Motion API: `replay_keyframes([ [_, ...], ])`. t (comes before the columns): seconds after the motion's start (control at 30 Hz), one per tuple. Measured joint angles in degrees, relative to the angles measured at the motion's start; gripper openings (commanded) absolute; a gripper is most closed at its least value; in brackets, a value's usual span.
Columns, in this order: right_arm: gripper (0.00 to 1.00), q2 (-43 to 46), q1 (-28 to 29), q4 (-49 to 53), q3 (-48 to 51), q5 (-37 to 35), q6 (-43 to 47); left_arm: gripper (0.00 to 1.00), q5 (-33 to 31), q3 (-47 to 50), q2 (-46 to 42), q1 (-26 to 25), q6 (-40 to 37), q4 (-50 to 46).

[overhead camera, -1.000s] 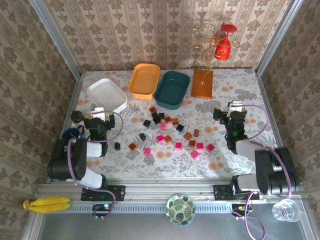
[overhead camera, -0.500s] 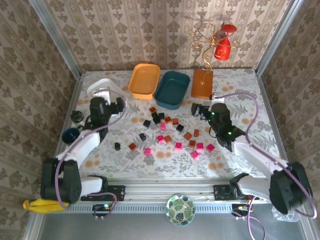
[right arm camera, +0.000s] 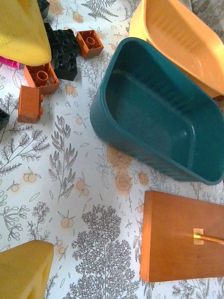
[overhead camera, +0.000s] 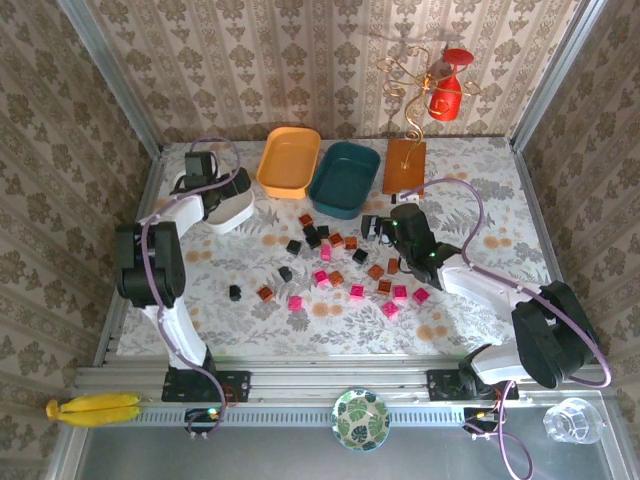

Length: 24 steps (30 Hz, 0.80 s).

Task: Sort the legos into containers by color
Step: Move the container to the top-center of the table.

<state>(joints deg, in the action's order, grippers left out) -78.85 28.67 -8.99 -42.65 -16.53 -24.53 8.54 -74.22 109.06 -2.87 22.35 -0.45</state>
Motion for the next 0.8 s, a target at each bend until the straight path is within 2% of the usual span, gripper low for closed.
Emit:
replay_keyframes([
  [0.37,0.98,2.89,0.00,1.03,5.01,0.00,-1.38,1.00,9.70,-22.51,18.08,-0.11,2.91,-1.31],
  [0.5,0.97,3.58,0.00,1.31,6.10,0.02,-1.66,0.99,11.26,-30.80,23.17,-1.33,0.35,-4.63],
  [0.8,0.98,4.13,0.00,1.97,8.76,0.04,-2.86,0.87,12.85,-50.62,31.82,-6.40,-9.44,-17.18],
])
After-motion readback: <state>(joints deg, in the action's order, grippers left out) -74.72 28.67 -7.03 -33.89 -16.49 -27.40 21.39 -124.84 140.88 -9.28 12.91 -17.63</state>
